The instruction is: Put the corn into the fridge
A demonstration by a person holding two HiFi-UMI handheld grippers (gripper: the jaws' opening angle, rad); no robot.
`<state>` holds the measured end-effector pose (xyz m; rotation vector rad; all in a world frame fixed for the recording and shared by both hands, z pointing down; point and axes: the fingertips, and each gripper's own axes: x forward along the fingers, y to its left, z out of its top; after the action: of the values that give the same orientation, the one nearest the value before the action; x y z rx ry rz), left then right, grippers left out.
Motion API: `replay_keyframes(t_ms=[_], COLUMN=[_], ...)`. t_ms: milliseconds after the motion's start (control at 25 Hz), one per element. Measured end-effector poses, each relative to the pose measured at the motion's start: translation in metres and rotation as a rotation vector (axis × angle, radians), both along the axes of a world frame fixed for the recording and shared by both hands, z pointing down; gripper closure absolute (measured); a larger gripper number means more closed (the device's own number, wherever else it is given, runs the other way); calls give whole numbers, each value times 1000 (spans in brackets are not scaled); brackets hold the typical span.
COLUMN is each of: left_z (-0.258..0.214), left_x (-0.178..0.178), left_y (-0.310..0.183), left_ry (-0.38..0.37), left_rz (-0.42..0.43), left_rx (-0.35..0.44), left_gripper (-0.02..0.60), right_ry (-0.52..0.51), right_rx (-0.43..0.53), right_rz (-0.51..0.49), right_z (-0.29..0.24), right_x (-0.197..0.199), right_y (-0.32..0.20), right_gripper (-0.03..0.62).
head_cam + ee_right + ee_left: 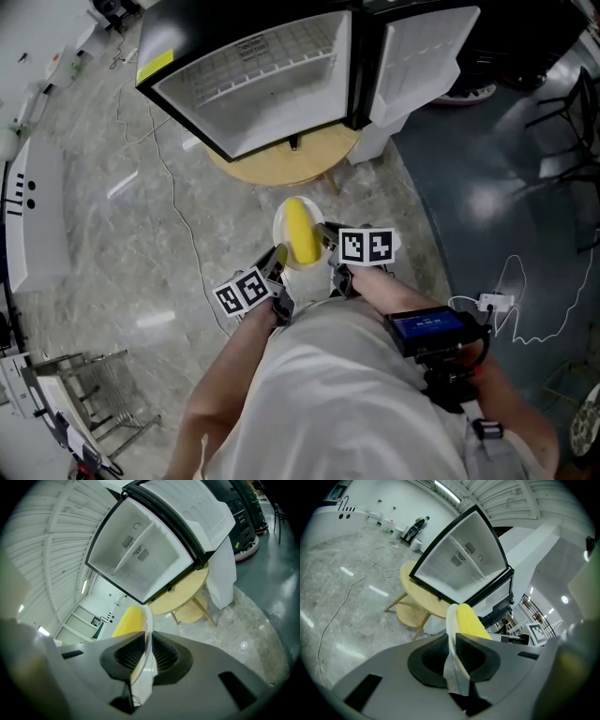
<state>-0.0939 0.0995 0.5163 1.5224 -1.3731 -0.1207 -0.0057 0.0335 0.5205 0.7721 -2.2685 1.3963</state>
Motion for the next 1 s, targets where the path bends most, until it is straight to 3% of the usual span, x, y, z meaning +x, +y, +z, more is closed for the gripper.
replay_keyframes(t_ms=[1000], left_z=[-6], left_x=[22], left_y=[-67], left_ry=[-27], left_rz=[-34], left_rx=[-11], left_gripper=[531], right_ry=[-51], right_rx=[-10], right_rz=[-10], right_z=[-4], right_x=[21], right_y=[-69], right_gripper=[545])
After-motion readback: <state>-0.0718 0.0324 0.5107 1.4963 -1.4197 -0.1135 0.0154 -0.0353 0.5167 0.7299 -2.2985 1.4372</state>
